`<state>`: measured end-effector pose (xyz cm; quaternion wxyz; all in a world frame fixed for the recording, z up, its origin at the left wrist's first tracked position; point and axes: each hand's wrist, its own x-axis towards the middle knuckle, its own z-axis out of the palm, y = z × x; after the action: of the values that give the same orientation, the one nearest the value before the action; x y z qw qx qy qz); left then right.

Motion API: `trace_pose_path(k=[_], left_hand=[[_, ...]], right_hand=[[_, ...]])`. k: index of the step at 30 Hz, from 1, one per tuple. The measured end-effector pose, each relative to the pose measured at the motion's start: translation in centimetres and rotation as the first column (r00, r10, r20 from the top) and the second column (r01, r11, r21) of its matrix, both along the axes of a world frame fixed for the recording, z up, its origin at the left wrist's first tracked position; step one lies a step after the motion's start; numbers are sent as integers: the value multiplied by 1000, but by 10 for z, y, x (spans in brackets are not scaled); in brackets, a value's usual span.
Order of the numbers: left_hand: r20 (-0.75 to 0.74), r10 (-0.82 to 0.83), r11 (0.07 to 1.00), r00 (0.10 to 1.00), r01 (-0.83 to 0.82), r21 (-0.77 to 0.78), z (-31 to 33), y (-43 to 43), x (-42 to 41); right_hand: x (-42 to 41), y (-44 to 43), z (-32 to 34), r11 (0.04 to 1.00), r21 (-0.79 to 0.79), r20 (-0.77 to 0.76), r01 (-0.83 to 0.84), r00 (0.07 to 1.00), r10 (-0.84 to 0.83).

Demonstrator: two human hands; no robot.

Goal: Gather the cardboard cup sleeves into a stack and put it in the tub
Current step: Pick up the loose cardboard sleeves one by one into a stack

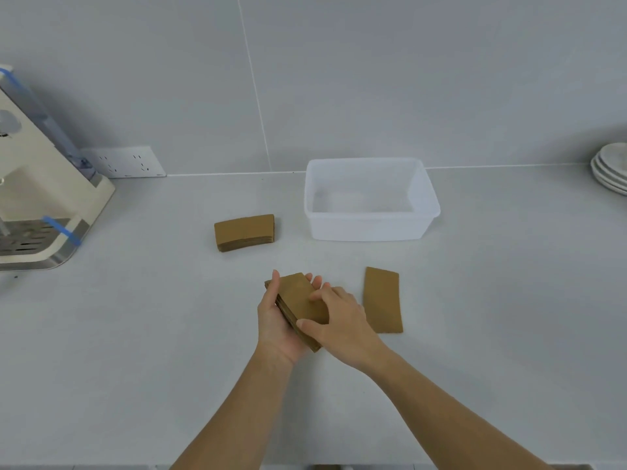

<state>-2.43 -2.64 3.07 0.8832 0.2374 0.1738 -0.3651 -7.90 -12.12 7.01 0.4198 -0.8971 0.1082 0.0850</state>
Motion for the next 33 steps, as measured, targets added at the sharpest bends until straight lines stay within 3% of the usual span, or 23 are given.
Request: trace_pose_path(k=[5,9,12,15,20,26,30,33], left_hand=[[-21,-36,999,999,36,11,-1,-8,0],[-38,-27,999,999,28,39,-1,-12,3],[-51,-5,1000,999,5,7,-1,-13,2],[-64,6,1000,998,-5,7,-5,-10,1],[-56,36,999,998,-35,9,-10,-2,0],[-70,50,999,996,-49,23,-14,9,-3],[-63,62,998,996,-62,-4,-12,9,-5],[-55,73,997,996,-75,-27,-8,9,-4]], right_hand=[[-2,-13,2,1000,21,-42,-4,999,5],[1,-33,4,983,64,-12,173,985,-173],[7,-51,-1,921,-173,70,349,937,-342],[7,-61,-15,829,-367,69,423,901,-429],[-4,-61,-46,777,-470,13,419,883,-468],[-12,-49,-59,734,-594,16,329,917,-398],[-9,-48,-54,757,-588,-34,285,926,-375],[-6,-52,-47,807,-496,-60,320,915,-400]])
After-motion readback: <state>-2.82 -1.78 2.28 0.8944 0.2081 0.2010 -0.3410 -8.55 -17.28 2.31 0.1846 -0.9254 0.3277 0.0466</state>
